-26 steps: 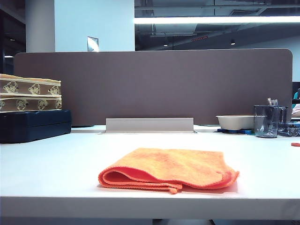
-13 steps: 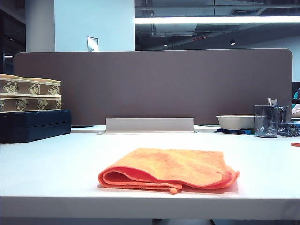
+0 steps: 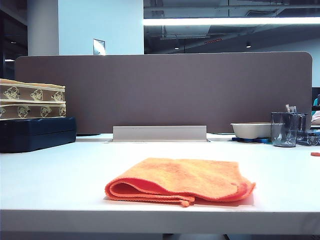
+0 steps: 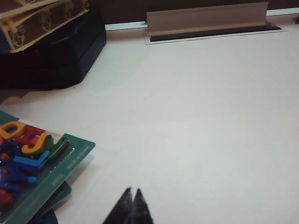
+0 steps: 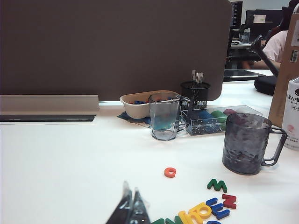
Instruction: Use an orange cloth to wipe the letter magnets on the table away for a distance.
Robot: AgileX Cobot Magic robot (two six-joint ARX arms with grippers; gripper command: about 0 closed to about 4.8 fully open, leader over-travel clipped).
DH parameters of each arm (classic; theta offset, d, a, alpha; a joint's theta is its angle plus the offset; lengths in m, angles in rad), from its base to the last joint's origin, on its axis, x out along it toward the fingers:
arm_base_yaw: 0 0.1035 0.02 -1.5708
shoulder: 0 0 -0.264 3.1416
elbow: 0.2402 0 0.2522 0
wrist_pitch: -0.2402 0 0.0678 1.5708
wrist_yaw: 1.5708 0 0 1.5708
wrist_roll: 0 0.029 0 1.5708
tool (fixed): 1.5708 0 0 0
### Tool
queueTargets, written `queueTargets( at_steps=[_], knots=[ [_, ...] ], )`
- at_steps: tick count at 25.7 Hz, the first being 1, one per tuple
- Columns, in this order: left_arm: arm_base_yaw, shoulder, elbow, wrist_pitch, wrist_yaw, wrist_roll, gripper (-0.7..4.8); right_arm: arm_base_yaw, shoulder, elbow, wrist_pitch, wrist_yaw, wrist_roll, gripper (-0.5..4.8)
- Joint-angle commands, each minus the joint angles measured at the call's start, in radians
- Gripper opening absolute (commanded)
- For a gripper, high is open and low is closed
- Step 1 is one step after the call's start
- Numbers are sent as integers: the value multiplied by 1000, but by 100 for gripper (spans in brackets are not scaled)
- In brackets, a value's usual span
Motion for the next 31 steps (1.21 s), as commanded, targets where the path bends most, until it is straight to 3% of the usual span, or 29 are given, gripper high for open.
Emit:
queueTargets(
  at_steps=[1,14,31],
  knots=[
    [28,0,-1,24,-16,-3,-5,1,-3,-7,9,2,2,-4],
    [198,0,0,208,-16,-3,-5,1,-3,-7,9,2,2,-4],
    [204,0,0,210,-16,-3,-5,1,-3,-7,9,2,2,-4]
  ],
)
